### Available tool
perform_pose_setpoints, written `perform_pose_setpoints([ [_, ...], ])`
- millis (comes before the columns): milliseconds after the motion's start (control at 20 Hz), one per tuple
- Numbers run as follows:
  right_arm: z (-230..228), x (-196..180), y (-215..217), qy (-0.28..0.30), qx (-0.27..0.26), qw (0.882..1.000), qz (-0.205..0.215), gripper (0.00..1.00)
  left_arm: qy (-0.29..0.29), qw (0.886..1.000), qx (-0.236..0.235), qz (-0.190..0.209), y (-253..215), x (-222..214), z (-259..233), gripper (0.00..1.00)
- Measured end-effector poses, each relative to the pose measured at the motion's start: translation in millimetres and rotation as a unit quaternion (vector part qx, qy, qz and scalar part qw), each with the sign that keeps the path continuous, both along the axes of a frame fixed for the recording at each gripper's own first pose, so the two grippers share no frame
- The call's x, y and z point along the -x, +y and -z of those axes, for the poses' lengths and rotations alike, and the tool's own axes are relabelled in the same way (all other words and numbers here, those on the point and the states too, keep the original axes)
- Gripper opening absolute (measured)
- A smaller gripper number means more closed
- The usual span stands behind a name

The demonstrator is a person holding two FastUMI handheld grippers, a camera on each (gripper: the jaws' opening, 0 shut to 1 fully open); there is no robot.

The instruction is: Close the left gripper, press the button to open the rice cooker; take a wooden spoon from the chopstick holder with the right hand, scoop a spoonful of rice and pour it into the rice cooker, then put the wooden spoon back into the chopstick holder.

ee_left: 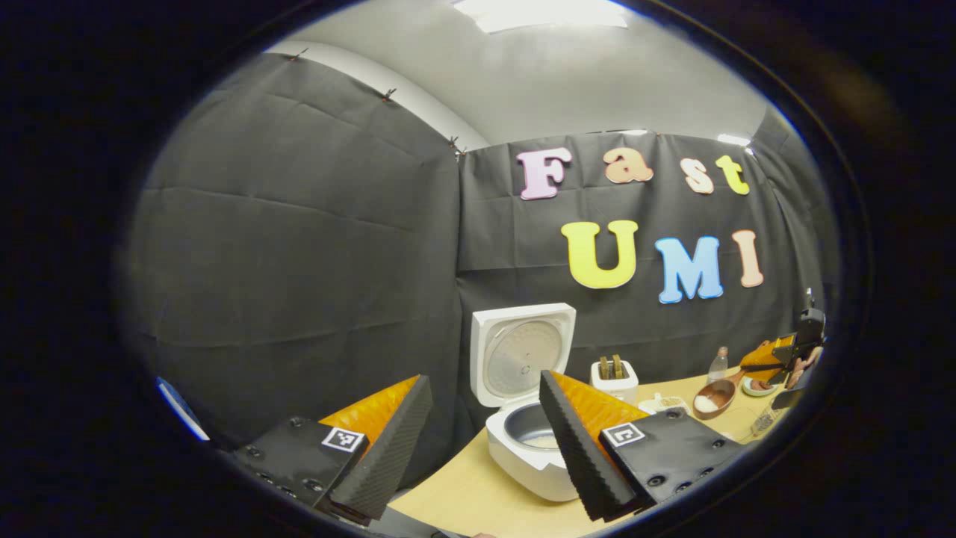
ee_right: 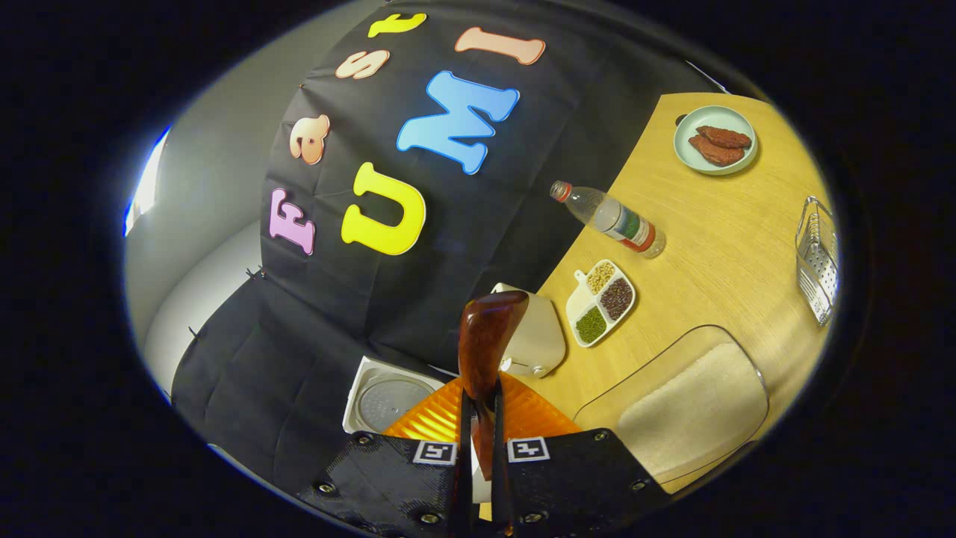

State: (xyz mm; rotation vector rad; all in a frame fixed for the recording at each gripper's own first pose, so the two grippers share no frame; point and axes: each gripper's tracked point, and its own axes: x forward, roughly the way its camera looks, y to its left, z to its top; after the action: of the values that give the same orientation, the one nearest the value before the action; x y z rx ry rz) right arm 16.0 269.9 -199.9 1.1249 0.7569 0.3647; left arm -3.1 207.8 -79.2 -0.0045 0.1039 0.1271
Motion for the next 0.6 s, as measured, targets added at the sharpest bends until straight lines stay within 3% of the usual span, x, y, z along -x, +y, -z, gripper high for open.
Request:
perform_pose_setpoints([
  [100, -11.4, -4.0, 18.2, -0.002, -0.015, 1.0, -0.008, 0.1, 0.0, 1.0, 0.006, -0.013, 14.5, 7.0, 2.4, 0.95],
  [150, -15.8, -6.3, 27.4, -0.003, -0.022, 1.0, -0.012, 0.1, 0.0, 1.0, 0.006, -0.02, 22.1, 10.5, 5.1, 1.0],
  [200, -20.4, -7.1, 38.0, -0.005, -0.029, 0.999, -0.018, 0.1, 0.002, 1.0, 0.006, -0.027, 29.8, 13.7, 6.8, 0.95],
  [250, -22.4, -9.4, 48.1, -0.005, -0.033, 0.999, -0.023, 0.1, 0.004, 0.999, 0.007, -0.034, 36.3, 18.4, 8.9, 0.99],
  [350, -23.8, -10.9, 67.9, -0.002, -0.04, 0.999, -0.031, 0.1, 0.009, 0.999, 0.01, -0.047, 49.1, 25.1, 13.0, 0.95],
  [400, -23.3, -9.8, 76.8, -0.001, -0.042, 0.998, -0.037, 0.1, 0.011, 0.998, 0.012, -0.054, 55.0, 27.8, 15.4, 0.99],
  [450, -23.3, -10.2, 86.4, -0.001, -0.042, 0.998, -0.044, 0.1, 0.013, 0.998, 0.014, -0.06, 59.5, 31.3, 16.7, 0.95],
  [600, -23.8, -10.9, 114.9, -0.004, -0.034, 0.997, -0.064, 0.1, 0.019, 0.997, 0.008, -0.076, 74.5, 42.4, 20.3, 0.99],
])
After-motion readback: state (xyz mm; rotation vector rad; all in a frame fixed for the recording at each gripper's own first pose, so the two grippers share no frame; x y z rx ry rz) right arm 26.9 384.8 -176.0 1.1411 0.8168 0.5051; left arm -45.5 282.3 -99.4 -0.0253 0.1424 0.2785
